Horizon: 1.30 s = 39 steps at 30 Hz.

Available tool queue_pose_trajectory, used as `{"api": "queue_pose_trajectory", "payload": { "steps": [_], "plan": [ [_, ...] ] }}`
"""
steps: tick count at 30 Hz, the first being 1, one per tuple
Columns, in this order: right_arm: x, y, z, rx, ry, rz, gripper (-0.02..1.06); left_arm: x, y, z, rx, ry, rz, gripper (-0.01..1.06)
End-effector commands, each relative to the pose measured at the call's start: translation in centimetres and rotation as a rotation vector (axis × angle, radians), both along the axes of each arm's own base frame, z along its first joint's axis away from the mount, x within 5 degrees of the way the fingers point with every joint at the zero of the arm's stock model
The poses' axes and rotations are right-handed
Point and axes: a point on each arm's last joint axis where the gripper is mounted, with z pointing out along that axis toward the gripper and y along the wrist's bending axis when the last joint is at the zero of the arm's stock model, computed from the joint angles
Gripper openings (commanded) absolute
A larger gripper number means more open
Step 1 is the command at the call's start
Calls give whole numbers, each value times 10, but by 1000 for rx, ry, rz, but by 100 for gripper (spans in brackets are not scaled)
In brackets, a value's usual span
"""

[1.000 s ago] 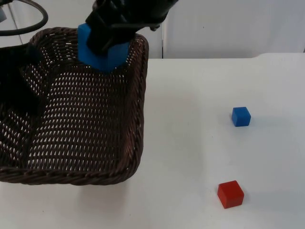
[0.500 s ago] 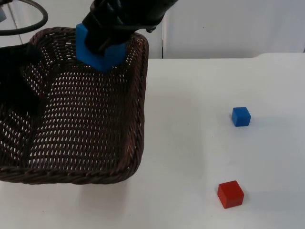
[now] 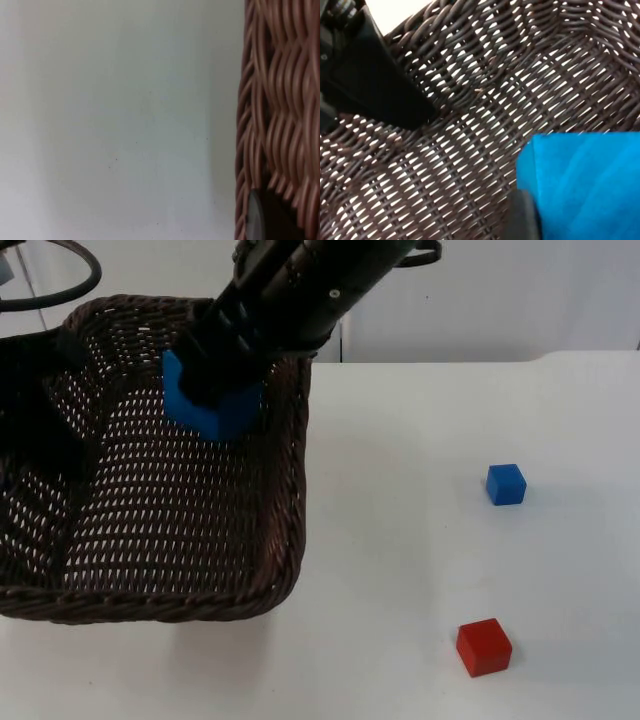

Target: Pick up the basket with the left hand and place the largest block into the basket with the right hand.

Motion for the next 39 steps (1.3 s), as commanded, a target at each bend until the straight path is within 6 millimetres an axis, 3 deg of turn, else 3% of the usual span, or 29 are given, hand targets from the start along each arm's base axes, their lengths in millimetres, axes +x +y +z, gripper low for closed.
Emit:
{"api": "queue_pose_trajectory", "payload": {
  "steps": [1,7,9,11,12,16,17,20,26,31,39],
  "plan": [
    [-2,2,9,26,-19,2,71,0,-3,7,-37,-14,19,0],
    [-4,1,16,36,-32,2,72,0,-3,7,-39,-14,20,0],
    [-6,-2,27,44,-46,7,72,1,-4,7,-48,-14,26,0],
    [-11,-8,46,61,-62,10,72,1,-4,7,-48,-14,26,0],
    [-11,-8,46,61,-62,10,72,1,-4,7,-48,-14,26,0],
    [-31,-27,98,101,-97,38,72,1,-3,7,-47,-15,27,0],
    [-31,-27,98,101,-97,38,72,1,-3,7,-47,-15,27,0],
    [-49,-42,128,104,-120,67,72,1,-3,7,-47,-17,28,0],
    [-75,-65,161,85,-108,107,72,2,-4,8,-58,-25,43,0],
    [-88,-75,173,72,-98,131,72,2,-5,9,-80,-20,52,0],
    [-95,-80,173,89,-98,121,72,2,-6,9,-87,-14,50,0]
  ]
}}
